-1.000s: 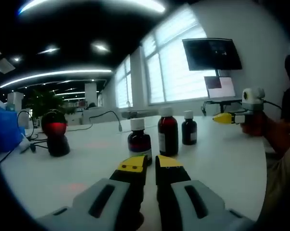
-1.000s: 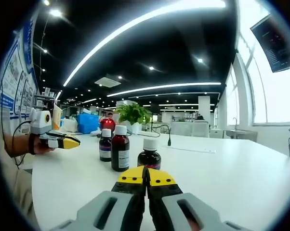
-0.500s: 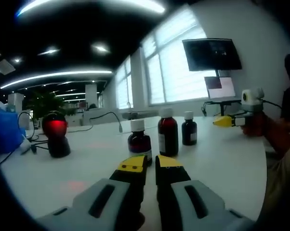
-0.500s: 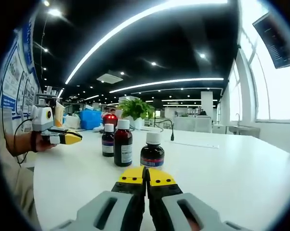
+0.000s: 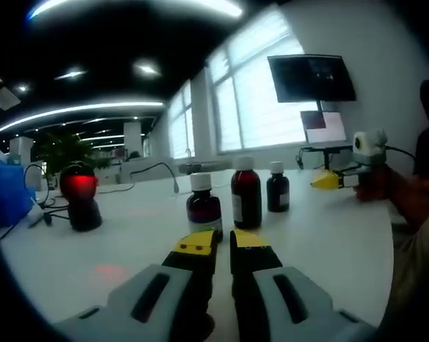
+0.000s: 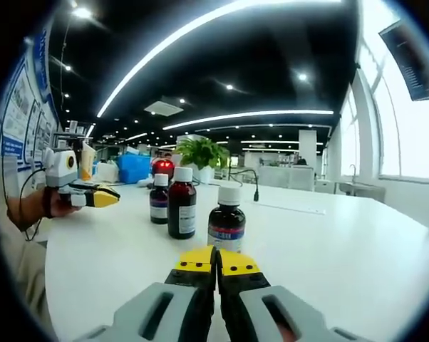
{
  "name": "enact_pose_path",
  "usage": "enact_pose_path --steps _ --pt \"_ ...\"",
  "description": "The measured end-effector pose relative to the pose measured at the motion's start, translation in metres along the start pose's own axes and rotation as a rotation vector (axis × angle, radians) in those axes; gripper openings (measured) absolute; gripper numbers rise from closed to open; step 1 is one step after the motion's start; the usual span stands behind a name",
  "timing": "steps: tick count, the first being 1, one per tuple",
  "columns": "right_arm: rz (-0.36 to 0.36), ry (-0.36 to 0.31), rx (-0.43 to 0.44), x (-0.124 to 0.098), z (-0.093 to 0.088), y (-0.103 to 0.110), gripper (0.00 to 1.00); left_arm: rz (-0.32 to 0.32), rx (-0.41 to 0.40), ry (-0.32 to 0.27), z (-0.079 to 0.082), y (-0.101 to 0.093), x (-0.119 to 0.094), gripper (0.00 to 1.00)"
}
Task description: Rotate the medicine bottle to make it face forward pick up the medicine bottle inspect the drug traceability code place the medicine on the table
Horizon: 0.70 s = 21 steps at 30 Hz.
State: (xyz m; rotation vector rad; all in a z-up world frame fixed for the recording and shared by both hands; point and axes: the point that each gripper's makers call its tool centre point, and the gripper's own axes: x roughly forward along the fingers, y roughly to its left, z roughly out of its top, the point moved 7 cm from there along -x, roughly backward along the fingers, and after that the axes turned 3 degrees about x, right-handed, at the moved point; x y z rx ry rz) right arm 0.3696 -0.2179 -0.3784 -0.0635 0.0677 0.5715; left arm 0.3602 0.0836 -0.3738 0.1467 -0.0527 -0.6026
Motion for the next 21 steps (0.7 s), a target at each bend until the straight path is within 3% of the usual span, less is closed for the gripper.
enact_pose_path --steps 10,21 --pt "0.01 0.017 0.001 0.0027 -0.0022 -0.0021 0.0 -0.045 0.004 -0.002 -0.0008 -0.0046 -0.0007 0.0" --pt "0.012 0.019 0.009 0.003 -0.0028 -0.0024 0.0 -0.048 -0.016 -0.009 -0.003 0.0 -0.0006 0.0"
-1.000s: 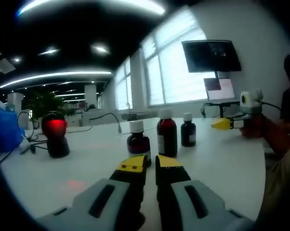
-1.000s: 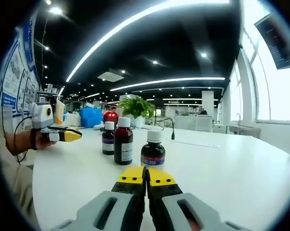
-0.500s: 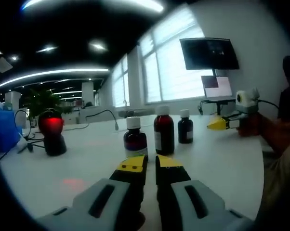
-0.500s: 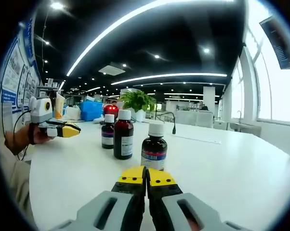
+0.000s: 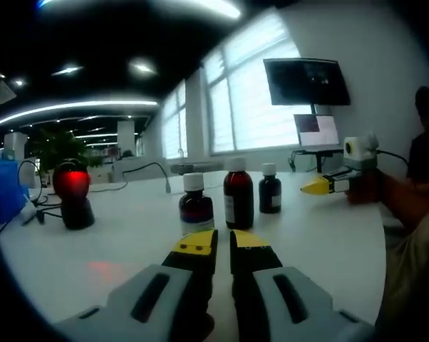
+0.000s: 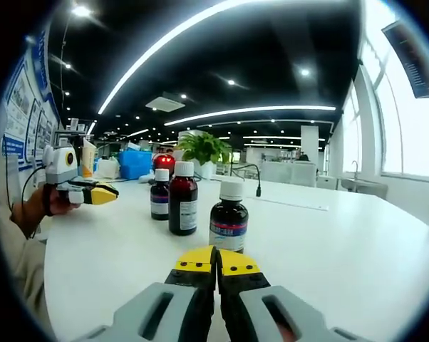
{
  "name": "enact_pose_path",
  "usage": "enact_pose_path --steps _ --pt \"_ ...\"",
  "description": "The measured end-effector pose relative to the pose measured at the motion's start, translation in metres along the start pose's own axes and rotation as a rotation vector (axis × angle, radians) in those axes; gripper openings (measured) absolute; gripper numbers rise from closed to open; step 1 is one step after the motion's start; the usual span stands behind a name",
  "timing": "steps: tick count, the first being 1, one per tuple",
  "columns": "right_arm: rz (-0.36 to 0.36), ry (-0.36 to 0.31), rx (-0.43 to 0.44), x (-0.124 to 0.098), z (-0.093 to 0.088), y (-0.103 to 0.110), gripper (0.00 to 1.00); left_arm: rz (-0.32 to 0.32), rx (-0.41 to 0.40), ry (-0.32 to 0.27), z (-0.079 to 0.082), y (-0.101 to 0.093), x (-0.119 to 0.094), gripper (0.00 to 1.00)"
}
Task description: Rotate the medicine bottle to make it face forward pick up the medicine bottle inspect the drug traceability code place the medicine on the table
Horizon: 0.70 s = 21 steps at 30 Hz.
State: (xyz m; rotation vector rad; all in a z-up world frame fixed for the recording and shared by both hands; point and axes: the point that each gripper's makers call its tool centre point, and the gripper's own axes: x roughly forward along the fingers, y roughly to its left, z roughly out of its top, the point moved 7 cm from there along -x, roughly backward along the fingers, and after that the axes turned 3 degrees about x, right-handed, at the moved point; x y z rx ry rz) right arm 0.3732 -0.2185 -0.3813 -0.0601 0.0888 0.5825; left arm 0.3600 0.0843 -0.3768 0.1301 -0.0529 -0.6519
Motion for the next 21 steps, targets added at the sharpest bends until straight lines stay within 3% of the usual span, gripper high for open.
enact_pose_path --steps 21 --pt "-0.001 0.013 -0.026 0.0002 -0.0024 -0.0009 0.0 0.004 0.011 0.013 -0.0003 -0.0019 0.0016 0.01"
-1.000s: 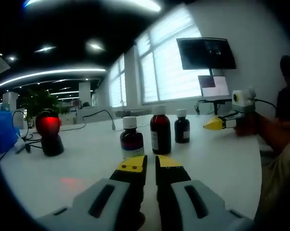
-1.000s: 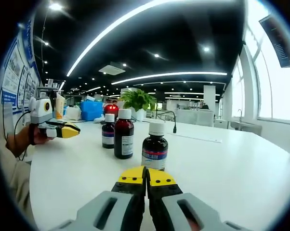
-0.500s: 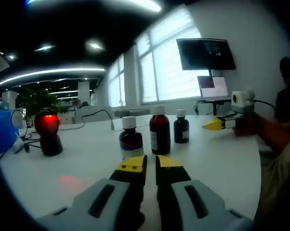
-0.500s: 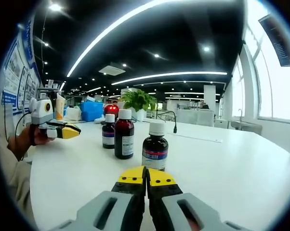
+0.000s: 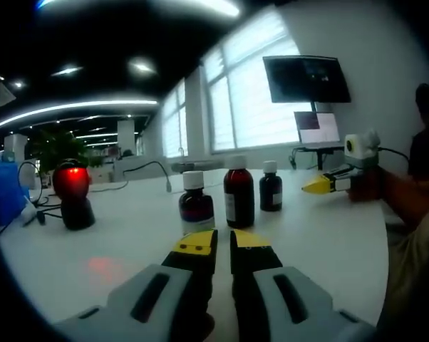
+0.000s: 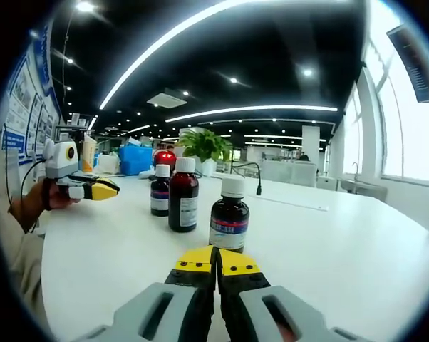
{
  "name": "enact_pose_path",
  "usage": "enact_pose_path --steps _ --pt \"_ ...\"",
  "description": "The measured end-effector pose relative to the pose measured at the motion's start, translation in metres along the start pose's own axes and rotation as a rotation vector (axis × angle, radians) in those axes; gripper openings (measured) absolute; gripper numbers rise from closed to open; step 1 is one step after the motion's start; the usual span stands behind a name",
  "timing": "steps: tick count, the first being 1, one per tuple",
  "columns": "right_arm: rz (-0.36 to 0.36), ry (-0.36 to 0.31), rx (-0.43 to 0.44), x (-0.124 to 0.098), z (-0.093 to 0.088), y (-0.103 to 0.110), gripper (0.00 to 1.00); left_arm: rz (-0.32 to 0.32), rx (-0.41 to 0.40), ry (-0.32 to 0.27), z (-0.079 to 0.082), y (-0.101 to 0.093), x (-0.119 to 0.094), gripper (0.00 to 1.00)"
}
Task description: Rotate the medicine bottle to make it face forward pick up the medicine bottle inspect the drug traceability code place the medicine on the table
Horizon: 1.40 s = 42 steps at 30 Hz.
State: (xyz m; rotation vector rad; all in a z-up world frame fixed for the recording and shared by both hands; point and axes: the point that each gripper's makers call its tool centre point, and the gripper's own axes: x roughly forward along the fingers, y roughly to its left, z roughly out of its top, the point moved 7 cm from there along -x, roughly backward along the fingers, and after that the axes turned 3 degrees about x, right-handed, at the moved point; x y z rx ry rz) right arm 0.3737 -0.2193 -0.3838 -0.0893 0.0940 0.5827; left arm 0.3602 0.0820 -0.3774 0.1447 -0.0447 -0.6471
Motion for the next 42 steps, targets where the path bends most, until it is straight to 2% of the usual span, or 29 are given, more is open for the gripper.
enact_pose_path --steps 13,42 --pt "-0.002 -0.01 -0.008 0.0001 0.0035 0.0041 0.0 -0.005 -0.013 -0.005 0.0013 -0.0006 -0.0004 0.01" --pt "-0.006 0.003 -0.055 0.0011 0.0036 0.0085 0.0 -0.014 0.013 -0.003 0.0019 -0.0041 -0.0022 0.01"
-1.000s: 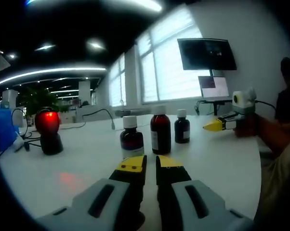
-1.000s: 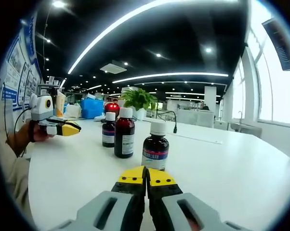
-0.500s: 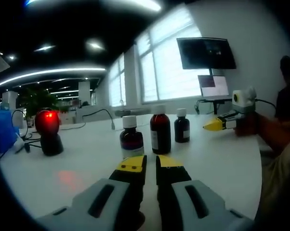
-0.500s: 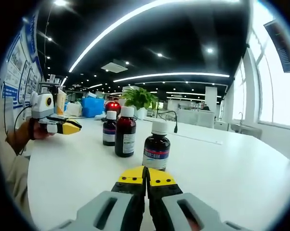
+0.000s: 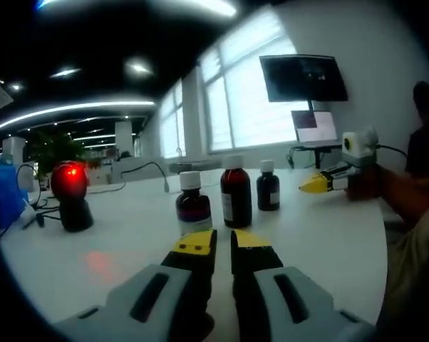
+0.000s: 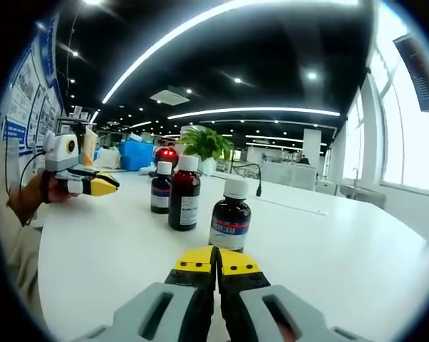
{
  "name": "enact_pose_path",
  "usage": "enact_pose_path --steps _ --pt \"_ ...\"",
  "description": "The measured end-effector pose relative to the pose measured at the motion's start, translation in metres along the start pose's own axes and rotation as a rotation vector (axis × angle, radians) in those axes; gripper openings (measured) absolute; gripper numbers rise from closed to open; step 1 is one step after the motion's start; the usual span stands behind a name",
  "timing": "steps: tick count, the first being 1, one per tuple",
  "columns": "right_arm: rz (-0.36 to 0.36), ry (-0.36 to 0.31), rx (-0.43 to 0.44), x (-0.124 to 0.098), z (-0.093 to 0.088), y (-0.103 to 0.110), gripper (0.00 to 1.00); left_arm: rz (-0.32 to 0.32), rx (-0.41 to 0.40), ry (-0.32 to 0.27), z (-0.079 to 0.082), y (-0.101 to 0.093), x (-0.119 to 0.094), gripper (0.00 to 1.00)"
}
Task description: Rotate the medicine bottle to make it face forward pick up the medicine bottle inspect the drug traceability code place the medicine on the table
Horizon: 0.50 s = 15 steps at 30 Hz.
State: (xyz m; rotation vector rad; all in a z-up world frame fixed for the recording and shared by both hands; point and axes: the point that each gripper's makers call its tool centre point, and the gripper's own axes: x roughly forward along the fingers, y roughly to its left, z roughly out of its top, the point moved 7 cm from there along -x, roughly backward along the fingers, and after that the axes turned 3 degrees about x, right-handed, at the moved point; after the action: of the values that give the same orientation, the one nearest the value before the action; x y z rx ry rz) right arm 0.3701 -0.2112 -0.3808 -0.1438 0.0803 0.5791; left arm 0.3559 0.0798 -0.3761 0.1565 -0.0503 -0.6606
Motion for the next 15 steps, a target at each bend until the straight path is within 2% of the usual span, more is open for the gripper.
enact_pose_path --steps 15 --pt "-0.016 -0.04 0.035 -0.002 0.013 0.006 0.0 0.005 0.004 0.009 -0.002 0.001 0.001 0.02"
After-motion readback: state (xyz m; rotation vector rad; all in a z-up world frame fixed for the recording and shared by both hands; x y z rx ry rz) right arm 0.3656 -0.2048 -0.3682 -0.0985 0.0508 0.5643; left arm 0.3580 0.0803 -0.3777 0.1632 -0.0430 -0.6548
